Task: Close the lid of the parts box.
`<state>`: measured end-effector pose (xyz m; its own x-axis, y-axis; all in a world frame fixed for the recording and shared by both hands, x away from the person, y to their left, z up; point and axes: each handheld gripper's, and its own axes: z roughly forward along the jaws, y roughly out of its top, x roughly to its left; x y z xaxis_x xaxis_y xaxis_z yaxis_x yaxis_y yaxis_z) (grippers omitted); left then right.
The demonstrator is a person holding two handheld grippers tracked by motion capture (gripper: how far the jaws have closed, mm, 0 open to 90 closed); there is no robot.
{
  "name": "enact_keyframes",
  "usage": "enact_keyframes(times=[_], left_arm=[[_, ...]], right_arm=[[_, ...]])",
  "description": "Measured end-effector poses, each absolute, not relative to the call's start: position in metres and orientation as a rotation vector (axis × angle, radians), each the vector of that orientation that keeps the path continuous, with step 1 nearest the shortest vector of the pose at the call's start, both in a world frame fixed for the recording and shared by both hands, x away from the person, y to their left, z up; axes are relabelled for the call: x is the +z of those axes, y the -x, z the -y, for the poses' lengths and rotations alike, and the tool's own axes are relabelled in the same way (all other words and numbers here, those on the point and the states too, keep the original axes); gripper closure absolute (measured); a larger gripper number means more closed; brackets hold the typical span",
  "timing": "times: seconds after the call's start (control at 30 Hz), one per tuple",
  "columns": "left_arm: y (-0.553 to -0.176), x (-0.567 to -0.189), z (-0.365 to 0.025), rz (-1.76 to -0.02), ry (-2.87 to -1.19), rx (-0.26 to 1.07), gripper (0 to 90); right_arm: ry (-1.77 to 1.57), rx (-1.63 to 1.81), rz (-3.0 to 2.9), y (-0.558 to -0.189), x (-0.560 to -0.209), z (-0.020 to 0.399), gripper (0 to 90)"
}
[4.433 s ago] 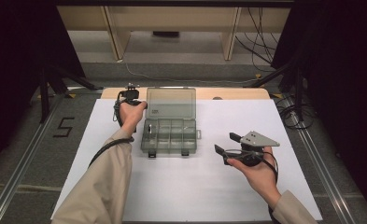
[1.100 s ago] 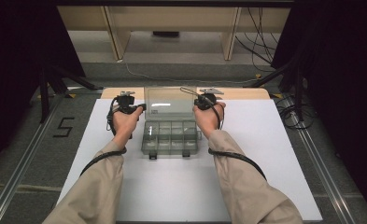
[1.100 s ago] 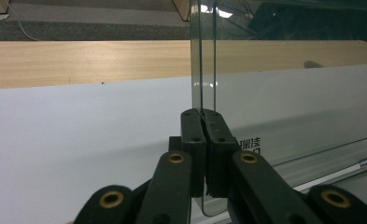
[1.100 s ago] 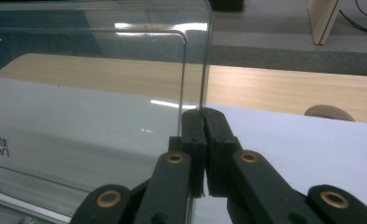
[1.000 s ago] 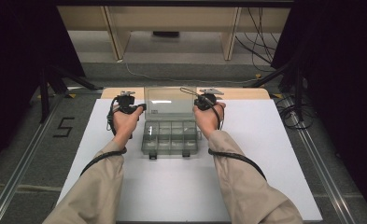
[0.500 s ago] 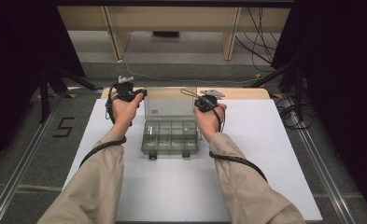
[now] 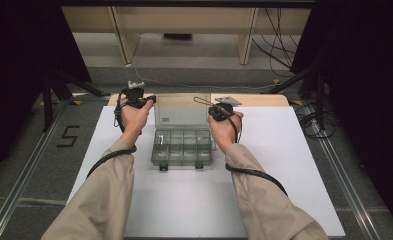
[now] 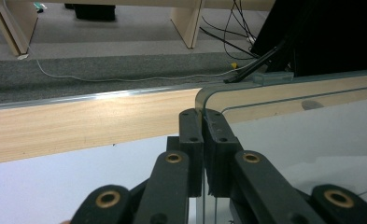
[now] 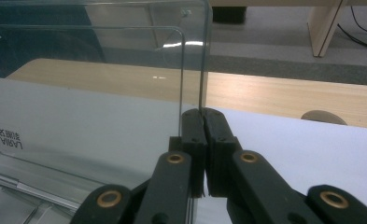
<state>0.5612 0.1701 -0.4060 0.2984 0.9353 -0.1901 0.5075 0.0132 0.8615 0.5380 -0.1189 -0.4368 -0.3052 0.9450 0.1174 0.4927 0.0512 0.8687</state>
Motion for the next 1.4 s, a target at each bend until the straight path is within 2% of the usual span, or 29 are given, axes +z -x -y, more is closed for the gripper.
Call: enact_keyframes(times=[0.17,0.33,0.43,0.53,0.77,1.4], left_arm=[[-0.556,-0.404,-0.172,-1.326,-1.637,0.57,87.2],[-0.553,-0.403,-0.173,-1.304,-1.638,0.568,87.3],[-0.552,-0.402,-0.173,-1.303,-1.639,0.568,87.3],[-0.55,-0.402,-0.174,-1.299,-1.637,0.562,87.4],[-0.547,-0.401,-0.174,-1.292,-1.639,0.558,87.3],[-0.531,-0.399,-0.175,-1.253,-1.639,0.59,87.4]], right_arm=[[-1.437,1.217,-1.854,-0.538,-0.435,0.122,86.8],[-1.393,1.258,-1.846,-0.54,-0.424,0.125,78.7],[-1.355,1.271,-1.832,-0.544,-0.415,0.125,77.4],[-1.344,1.289,-1.817,-0.545,-0.409,0.126,77.7],[-1.331,1.252,-1.816,-0.545,-0.405,0.125,85.7],[-1.292,1.257,-1.833,-0.529,-0.4,0.126,86.6]])
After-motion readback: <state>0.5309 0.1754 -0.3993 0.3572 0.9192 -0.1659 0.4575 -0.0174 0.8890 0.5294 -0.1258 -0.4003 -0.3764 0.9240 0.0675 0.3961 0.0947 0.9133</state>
